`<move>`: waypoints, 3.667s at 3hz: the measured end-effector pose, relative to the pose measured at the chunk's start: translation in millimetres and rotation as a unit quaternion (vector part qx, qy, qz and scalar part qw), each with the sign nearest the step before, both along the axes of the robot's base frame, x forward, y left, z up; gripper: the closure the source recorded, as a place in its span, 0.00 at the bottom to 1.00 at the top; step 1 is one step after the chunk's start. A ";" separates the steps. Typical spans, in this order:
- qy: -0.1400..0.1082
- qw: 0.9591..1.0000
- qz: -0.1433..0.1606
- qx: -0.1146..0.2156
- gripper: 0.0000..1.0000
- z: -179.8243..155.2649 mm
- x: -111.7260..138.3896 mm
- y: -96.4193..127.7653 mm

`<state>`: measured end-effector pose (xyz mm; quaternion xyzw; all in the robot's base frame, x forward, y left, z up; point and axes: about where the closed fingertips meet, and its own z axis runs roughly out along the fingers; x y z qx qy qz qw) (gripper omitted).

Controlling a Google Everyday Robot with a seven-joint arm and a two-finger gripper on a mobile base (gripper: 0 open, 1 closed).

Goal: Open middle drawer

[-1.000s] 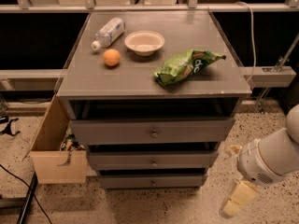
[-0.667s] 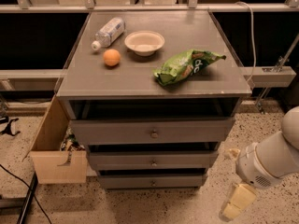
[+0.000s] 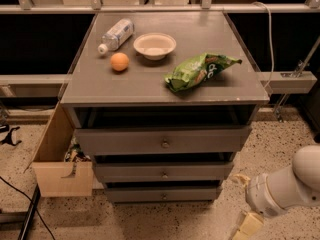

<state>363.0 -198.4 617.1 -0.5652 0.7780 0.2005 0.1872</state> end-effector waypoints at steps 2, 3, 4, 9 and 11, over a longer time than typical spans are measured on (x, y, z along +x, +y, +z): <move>-0.097 0.994 0.043 0.022 0.00 -28.0 9.0 5.2; -0.123 0.991 0.048 -0.003 0.00 -39.2 2.3 2.5; -0.177 0.983 0.051 -0.025 0.00 -56.6 21.0 1.7; -0.249 0.966 0.066 -0.035 0.00 -149.7 137.9 21.4; -0.257 0.963 0.072 -0.028 0.00 -170.0 156.0 30.2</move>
Offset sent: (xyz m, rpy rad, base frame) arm 0.0066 0.0050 -0.0250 0.0484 -0.1306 0.0317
